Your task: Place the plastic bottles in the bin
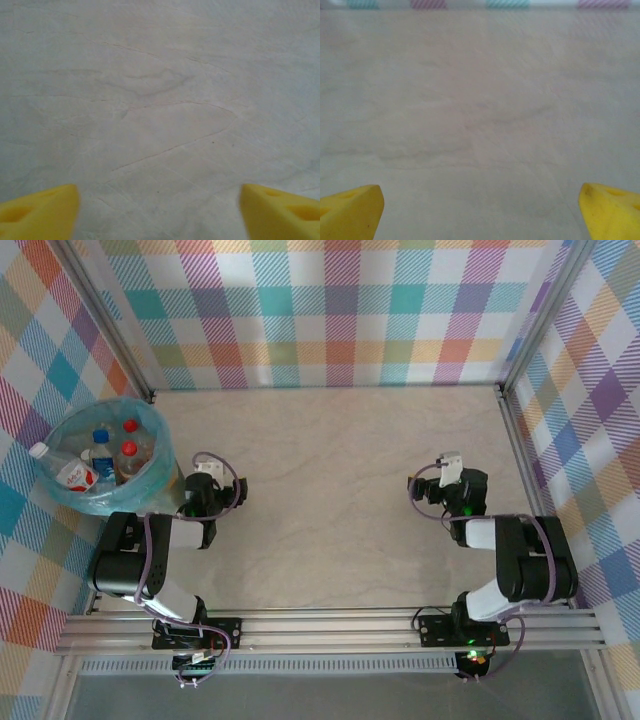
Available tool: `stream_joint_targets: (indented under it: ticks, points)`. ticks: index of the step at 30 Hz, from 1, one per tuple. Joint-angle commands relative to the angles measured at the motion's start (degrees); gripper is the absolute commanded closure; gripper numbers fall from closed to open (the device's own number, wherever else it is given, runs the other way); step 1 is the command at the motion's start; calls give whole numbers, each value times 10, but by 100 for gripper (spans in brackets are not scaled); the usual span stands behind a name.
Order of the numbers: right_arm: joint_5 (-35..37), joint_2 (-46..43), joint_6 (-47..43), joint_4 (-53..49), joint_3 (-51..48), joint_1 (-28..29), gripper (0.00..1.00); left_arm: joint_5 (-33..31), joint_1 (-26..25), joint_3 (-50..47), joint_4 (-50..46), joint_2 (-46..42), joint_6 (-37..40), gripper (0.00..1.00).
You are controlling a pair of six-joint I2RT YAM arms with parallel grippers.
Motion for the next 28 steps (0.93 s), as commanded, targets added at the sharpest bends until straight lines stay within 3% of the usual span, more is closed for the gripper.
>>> stream_joint_targets:
  ticks: [1, 28]
  points:
    - [52, 7, 42, 30, 10, -3, 0, -20, 4, 10, 19, 4, -19, 0]
    - [52, 4, 42, 27, 9, -2, 0, -21, 2, 11, 15, 3, -16, 0]
